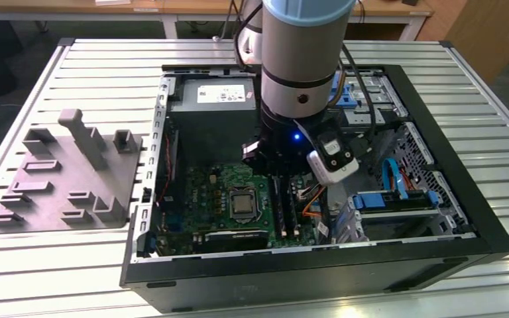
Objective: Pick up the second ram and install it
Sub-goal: 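Press down the second ram until it locks into place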
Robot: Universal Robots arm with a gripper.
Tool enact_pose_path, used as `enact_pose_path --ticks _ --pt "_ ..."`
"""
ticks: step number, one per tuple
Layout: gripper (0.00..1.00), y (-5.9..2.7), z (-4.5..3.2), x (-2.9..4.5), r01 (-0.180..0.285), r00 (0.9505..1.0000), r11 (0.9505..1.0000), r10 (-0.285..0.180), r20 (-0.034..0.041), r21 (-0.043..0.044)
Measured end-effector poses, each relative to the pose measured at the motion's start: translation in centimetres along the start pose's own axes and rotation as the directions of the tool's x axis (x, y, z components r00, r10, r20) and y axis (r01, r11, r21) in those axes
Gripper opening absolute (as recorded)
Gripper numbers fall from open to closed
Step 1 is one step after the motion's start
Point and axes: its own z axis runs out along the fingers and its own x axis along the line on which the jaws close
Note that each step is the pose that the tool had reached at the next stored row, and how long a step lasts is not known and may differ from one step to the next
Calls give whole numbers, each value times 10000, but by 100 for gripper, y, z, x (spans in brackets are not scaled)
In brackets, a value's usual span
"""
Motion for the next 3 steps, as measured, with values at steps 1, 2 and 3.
enact_pose_path --ticks 1,2,3 --pt "10 0 0 0 0 10000 10000 0 0 0" --pt "10 0 0 0 0 10000 10000 0 0 0" --pt "10 0 0 0 0 10000 10000 0 0 0"
